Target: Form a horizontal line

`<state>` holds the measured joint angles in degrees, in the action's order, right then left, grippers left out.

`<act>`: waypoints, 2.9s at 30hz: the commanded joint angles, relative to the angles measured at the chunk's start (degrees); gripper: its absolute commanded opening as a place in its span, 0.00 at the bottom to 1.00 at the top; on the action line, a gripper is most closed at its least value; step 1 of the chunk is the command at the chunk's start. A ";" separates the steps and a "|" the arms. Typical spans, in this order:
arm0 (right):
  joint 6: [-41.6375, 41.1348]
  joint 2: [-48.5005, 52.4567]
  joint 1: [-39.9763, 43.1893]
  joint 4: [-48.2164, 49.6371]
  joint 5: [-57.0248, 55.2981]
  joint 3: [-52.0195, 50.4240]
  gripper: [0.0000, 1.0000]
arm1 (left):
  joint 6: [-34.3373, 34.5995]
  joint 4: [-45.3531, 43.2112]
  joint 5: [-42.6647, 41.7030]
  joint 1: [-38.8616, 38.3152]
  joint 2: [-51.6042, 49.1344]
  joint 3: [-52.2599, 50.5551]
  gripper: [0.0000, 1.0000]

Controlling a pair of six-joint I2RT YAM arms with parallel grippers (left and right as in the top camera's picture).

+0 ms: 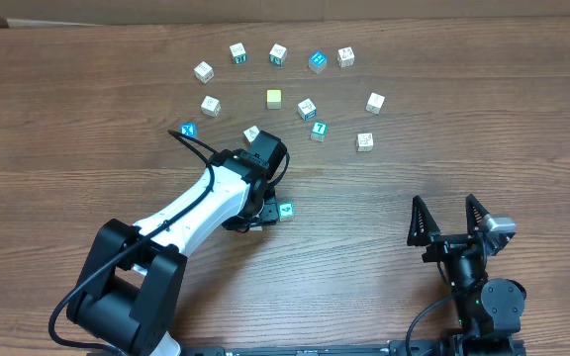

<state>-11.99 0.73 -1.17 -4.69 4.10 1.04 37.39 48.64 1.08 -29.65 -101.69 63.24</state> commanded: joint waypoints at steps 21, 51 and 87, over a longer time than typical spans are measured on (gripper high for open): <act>0.07 -0.57 0.17 0.26 0.07 -0.57 1.00 | 0.35 -0.48 0.63 -0.44 0.11 -0.26 0.58; 0.07 -0.57 0.17 0.26 0.09 -0.57 1.00 | 0.31 -0.70 0.83 -0.44 0.11 -0.26 0.59; 0.07 -0.57 0.17 0.26 0.07 -0.57 1.00 | 0.39 -2.91 0.81 -0.44 0.11 -2.40 0.28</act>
<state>-11.97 0.73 -1.17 -4.71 4.12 1.04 37.43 45.95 1.15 -29.65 -101.69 61.25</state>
